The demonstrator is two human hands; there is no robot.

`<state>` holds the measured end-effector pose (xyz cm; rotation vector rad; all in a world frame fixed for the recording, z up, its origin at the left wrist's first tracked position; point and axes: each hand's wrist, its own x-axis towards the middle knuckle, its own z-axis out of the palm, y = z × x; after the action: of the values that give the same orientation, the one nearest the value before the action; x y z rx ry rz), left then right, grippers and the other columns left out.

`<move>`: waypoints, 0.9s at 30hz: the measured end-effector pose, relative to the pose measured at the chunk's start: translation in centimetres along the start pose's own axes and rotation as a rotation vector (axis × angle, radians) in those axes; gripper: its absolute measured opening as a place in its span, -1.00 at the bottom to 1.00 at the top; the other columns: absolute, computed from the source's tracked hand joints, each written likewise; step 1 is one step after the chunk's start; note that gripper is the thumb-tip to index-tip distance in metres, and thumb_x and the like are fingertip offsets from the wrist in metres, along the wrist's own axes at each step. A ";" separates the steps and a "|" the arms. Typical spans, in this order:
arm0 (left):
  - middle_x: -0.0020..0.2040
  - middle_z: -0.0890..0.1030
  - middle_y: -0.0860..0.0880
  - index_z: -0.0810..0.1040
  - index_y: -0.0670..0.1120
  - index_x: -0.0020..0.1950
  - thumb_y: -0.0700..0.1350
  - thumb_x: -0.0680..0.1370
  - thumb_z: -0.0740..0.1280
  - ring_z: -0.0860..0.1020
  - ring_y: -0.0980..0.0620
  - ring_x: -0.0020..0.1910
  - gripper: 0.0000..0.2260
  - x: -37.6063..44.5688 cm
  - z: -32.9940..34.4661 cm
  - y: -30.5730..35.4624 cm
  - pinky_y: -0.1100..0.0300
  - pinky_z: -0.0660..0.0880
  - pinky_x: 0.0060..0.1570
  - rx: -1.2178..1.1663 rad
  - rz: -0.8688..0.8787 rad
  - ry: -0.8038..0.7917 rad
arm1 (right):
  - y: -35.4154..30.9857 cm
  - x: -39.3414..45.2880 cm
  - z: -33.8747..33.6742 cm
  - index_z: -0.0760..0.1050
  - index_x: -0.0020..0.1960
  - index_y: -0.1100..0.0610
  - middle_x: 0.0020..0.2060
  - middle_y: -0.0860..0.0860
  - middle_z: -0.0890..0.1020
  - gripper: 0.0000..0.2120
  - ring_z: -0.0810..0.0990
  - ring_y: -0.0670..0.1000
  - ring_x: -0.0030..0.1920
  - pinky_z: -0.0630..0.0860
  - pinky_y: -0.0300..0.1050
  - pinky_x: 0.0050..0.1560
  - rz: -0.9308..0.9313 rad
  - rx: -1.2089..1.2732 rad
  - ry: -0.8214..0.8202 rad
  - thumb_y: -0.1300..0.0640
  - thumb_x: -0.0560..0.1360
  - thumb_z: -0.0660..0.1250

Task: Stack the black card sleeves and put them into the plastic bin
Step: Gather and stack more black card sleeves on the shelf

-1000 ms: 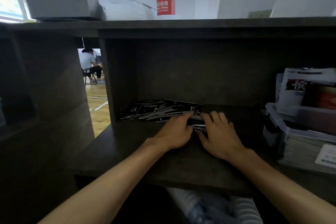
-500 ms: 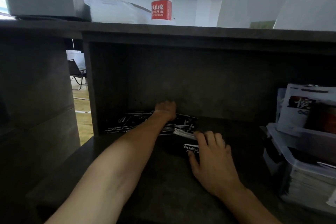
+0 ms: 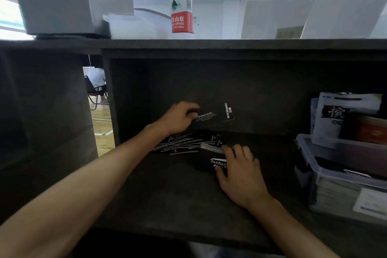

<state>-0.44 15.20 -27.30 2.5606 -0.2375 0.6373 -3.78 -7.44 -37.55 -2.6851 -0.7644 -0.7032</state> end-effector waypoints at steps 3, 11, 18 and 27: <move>0.14 0.64 0.11 0.59 0.04 0.25 -0.14 0.60 0.33 0.57 0.15 0.16 -0.76 -3.2 -2.1 0.4 0.13 0.46 0.26 -0.038 0.033 -0.074 | -0.1 0.0 -0.1 0.21 0.48 0.00 0.29 0.00 0.35 -0.43 0.29 0.03 0.30 0.39 0.09 0.28 0.012 -0.002 -0.012 -0.21 0.56 0.18; 0.00 0.63 0.23 0.57 0.24 0.02 -0.09 0.53 0.42 0.55 0.32 0.04 -0.79 -9.5 -2.9 0.8 0.25 0.46 0.08 -0.018 -0.012 -0.183 | -0.3 -0.1 -0.7 0.27 0.45 0.05 0.27 0.01 0.38 -0.45 0.31 0.05 0.29 0.42 0.11 0.23 0.029 0.006 -0.015 -0.18 0.55 0.22; -0.05 0.64 0.10 0.57 0.10 -0.09 0.03 0.51 0.44 0.59 0.11 0.02 -0.93 -12.6 -3.3 -1.5 0.04 0.53 0.09 0.064 -0.190 -0.034 | -0.2 -0.1 -0.8 0.20 0.52 0.05 0.31 0.02 0.36 -0.40 0.29 0.05 0.32 0.39 0.12 0.29 0.030 0.013 -0.020 -0.17 0.56 0.21; -0.15 0.59 0.17 0.51 0.09 -0.12 0.03 0.48 0.47 0.54 0.26 -0.14 -0.86 -14.3 -2.7 -2.6 0.26 0.43 -0.10 0.095 0.016 0.120 | -0.1 0.0 -0.6 0.19 0.53 0.03 0.33 0.02 0.35 -0.39 0.29 0.04 0.32 0.39 0.12 0.30 0.028 0.013 -0.019 -0.18 0.56 0.22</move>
<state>-13.33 19.46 -33.17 2.6012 -0.1921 0.8230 -4.01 -7.56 -37.04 -2.6895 -0.7317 -0.6647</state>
